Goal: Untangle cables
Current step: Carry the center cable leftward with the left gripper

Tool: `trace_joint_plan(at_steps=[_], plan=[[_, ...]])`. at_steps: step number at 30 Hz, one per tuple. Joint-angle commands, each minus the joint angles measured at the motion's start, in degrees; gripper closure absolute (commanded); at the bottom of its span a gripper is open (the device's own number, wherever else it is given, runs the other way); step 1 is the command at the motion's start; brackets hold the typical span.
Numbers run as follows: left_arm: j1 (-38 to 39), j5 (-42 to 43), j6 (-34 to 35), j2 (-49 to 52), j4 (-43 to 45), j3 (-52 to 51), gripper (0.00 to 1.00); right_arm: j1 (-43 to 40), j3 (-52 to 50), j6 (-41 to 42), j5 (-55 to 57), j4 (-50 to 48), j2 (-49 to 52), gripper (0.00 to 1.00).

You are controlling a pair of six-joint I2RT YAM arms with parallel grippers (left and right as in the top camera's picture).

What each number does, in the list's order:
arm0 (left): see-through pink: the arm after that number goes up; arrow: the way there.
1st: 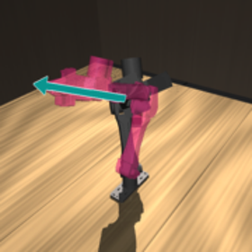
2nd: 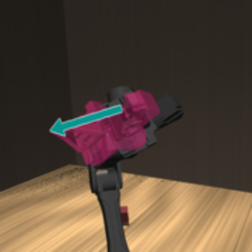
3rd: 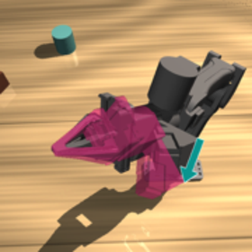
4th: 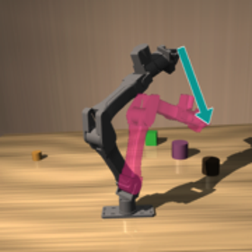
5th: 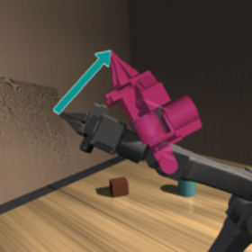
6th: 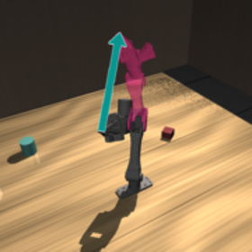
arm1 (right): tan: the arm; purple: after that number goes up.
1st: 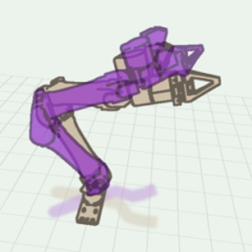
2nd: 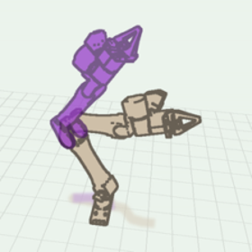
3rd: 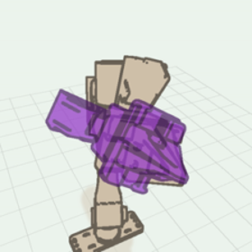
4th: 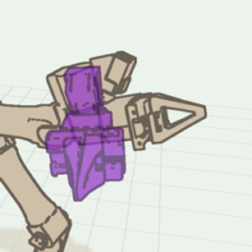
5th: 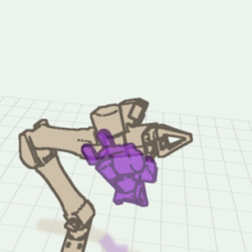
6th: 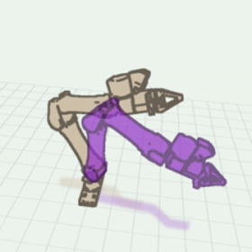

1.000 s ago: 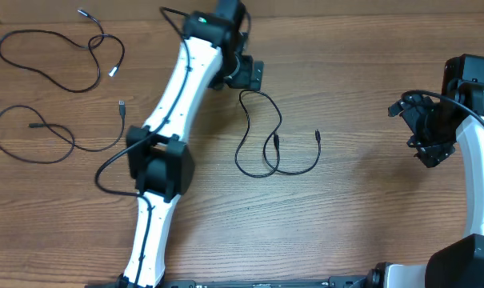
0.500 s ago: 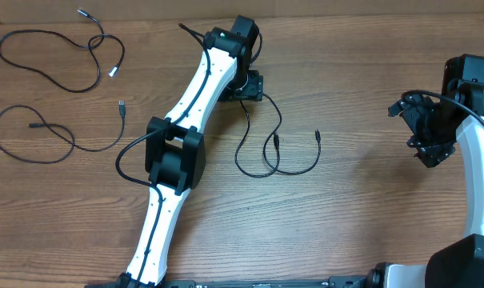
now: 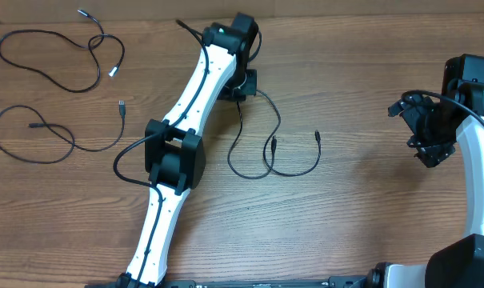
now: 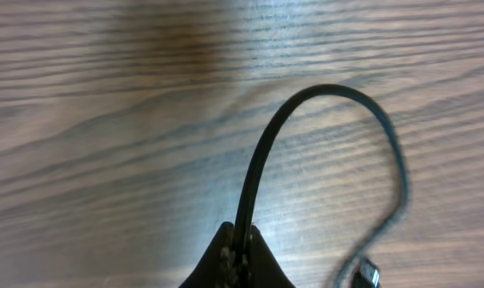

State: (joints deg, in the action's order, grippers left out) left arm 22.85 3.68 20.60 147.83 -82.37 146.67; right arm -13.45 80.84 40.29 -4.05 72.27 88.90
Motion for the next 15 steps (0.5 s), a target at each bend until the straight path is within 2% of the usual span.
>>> trace_joint_plan(at_steps=[1,8,15], plan=[[0.0,-2.4,0.2,-8.5,-3.9,7.1,0.96,-0.1,0.5,0.2,0.6,-0.2,0.2,0.00],[0.0,-2.4,9.0,-22.4,-9.5,8.7,0.96,-0.1,0.5,0.2,0.6,-0.2,0.2,0.00],[0.0,-2.9,11.4,-37.7,-10.8,8.7,0.96,-0.1,0.5,0.2,0.6,-0.2,0.2,0.00]])
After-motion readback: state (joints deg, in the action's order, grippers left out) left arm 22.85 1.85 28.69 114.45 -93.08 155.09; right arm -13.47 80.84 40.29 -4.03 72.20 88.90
